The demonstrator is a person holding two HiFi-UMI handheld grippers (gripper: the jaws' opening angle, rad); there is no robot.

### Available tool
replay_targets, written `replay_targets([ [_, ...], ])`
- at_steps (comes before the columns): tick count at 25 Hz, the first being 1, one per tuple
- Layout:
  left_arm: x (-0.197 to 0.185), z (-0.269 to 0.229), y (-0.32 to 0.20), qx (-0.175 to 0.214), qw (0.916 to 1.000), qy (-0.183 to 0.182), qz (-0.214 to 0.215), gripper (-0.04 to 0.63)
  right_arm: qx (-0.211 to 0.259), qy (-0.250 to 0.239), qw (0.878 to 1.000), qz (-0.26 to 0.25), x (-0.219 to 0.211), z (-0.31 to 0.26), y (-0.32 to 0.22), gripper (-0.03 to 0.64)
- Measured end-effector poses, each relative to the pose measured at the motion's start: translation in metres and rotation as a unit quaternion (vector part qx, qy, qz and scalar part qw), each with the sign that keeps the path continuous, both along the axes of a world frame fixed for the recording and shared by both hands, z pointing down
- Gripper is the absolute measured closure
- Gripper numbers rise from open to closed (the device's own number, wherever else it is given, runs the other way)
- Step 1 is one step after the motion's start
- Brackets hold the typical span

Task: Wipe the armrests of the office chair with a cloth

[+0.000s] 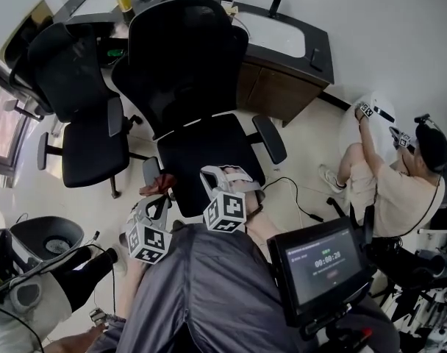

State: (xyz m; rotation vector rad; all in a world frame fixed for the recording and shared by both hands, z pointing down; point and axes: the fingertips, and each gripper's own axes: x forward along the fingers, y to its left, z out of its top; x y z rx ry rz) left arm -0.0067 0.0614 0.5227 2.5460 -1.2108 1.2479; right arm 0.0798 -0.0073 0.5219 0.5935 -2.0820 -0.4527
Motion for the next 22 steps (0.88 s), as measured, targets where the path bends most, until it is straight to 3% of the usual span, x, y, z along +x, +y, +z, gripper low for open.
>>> replay_targets([
  [22,-0.011,-0.006,-0.002,-0.001,0.9999,-0.001,-0.015,0.578,-0.003,0.003,1.0,0.0,0.0,-0.003,0.0,0.615],
])
